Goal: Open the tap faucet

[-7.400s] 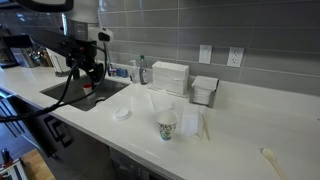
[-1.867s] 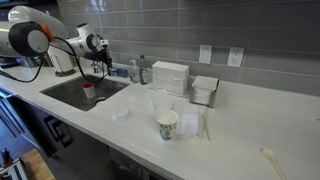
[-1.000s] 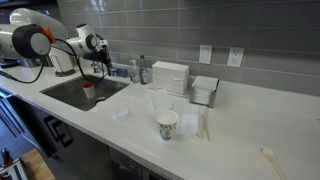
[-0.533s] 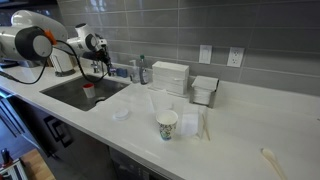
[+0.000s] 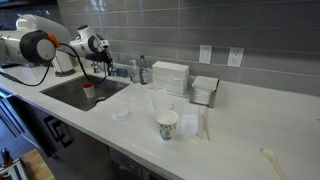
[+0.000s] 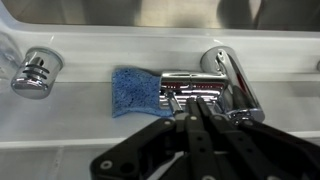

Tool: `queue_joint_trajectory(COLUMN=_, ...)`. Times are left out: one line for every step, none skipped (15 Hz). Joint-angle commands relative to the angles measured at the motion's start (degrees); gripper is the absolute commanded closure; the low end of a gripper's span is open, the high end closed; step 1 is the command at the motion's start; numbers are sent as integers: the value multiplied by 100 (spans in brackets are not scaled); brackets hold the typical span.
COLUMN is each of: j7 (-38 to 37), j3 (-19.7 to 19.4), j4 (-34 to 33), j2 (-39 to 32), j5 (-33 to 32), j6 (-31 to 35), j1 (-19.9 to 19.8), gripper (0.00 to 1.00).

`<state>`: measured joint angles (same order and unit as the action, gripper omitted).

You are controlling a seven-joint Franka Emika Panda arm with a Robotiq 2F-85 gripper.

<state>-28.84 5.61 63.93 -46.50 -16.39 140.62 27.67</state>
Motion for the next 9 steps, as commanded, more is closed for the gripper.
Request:
queue_joint_trajectory(j7=-49, j3=-145, j4=-205, j2=-143, j5=-157, j6=7, j1=86, gripper=92)
queue_joint_trajectory(j7=-60, j3=-160, j4=-214, j2=-142, j5=-164, j6=-24, j1=94, gripper=93)
queue_joint_trajectory(j7=-67, j3=-179, j4=-223, j2=-147, j5=-179, j6=-27, j1=105, gripper=92)
queue_joint_trajectory(j7=-71, j3=-191, j4=-218, j2=-141, j5=-175, j6=-84, j1=110, gripper=93)
queue_joint_trajectory(j7=-61, j3=-209, j4=-212, j2=-138, j5=-184, j6=-110, j1=119, gripper=94)
queue_joint_trajectory(j7=-75, j3=-232, j4=-207, j2=-136, j5=-188, j6=-134, j1=130, gripper=93)
queue_joint_trajectory(j7=-87, j3=-256, j4=-206, j2=-133, j5=-193, j6=-164, j1=144, gripper=93)
queue_joint_trajectory(j7=-93, j3=-279, j4=-204, j2=-134, j5=-195, j6=-170, j1=158, gripper=92)
queue_joint_trajectory(j7=-107, j3=-318, j4=-205, j2=-134, j5=-211, j6=-168, j1=177, gripper=93)
